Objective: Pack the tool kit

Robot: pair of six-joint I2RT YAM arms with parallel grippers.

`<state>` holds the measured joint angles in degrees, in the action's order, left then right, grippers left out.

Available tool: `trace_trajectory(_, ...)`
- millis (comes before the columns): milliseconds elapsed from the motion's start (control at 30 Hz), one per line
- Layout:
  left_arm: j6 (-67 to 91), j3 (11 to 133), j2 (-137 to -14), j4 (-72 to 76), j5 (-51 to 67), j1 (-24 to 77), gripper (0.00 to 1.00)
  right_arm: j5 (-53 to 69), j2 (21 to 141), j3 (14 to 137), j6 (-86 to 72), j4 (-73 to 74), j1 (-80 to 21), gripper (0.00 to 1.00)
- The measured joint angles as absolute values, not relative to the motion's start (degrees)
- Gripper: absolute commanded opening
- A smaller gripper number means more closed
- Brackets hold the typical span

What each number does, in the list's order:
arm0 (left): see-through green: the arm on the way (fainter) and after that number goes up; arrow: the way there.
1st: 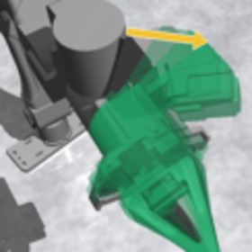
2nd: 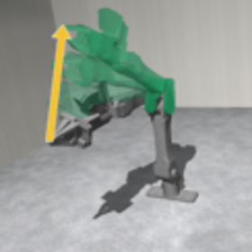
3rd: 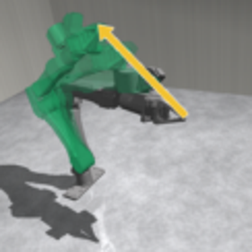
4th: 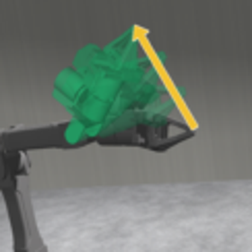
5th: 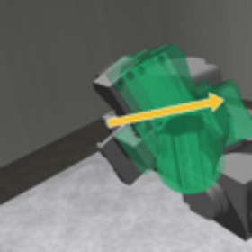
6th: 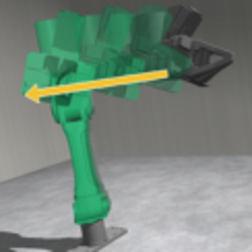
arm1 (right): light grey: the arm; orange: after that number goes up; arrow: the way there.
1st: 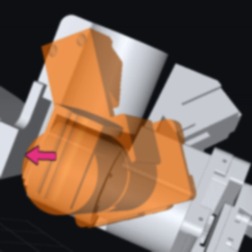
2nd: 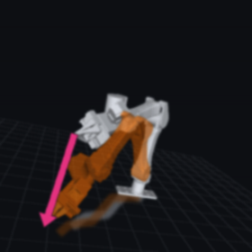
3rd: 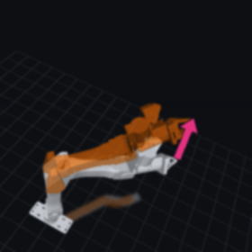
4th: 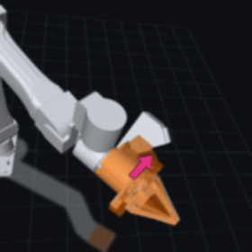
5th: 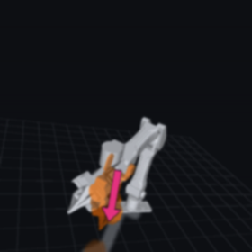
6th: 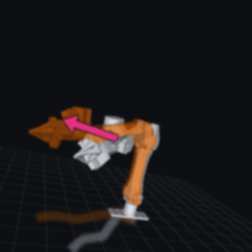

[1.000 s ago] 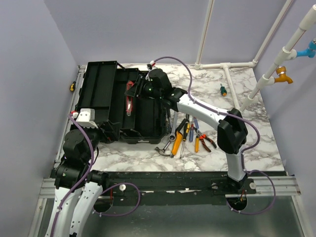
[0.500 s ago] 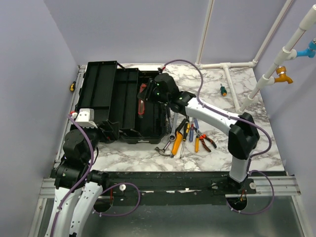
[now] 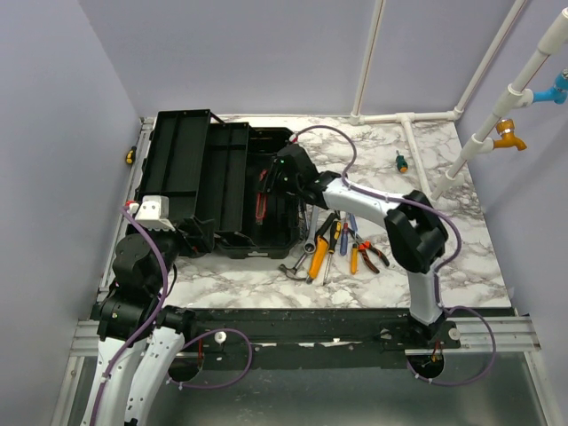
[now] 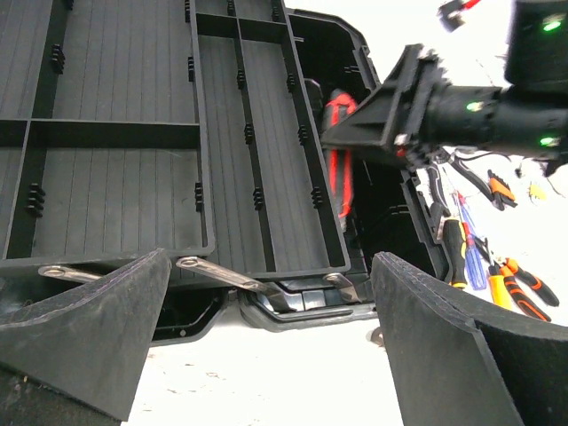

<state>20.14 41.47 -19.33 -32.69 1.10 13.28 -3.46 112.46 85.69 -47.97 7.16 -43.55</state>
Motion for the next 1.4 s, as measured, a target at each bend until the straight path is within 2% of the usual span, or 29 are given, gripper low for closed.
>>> trace_trajectory(33, 20.1, 41.5, -19.3, -32.7, 1.1, 13.3, 0.98, -1.5, 114.6, 86.4, -48.8, 6.4, -43.5, 0.67)
trace_trajectory(133, 20.1, 41.5, -19.3, -32.7, 1.1, 13.3, 0.99, 3.5, 118.5, 88.1, -51.3, 4.6, -43.5, 0.78)
trace_trajectory(300, 20.1, 41.5, -19.3, -32.7, 1.1, 13.3, 0.98, 3.2, 116.2, 87.0, -51.3, 4.1, -43.8, 0.76)
trace_trajectory(500, 20.1, 41.5, -19.2, -32.7, 1.1, 13.3, 0.98, -0.8, 104.3, 79.9, -48.4, 6.2, -42.5, 0.74)
trace_trajectory(833, 20.1, 41.5, -19.1, -32.6, 2.0, 13.3, 0.98, -14.5, 84.9, 68.0, -42.7, 15.2, -41.9, 0.72)
trace_trajectory(1000, 20.1, 41.5, -19.1, -32.5, 2.6, 13.3, 0.98, -18.5, 82.5, 63.1, -42.2, 20.9, -41.9, 0.72)
trace_trajectory(1200, 20.1, 41.5, -19.2, -32.3, 3.6, 13.3, 0.98, -15.7, 82.0, 56.9, -44.2, 24.0, -41.9, 0.71)
trace_trajectory(1400, 20.1, 41.5, -19.4, -32.2, 4.6, 13.3, 0.98, -12.1, 81.8, 48.6, -49.3, 22.8, -43.1, 0.64)
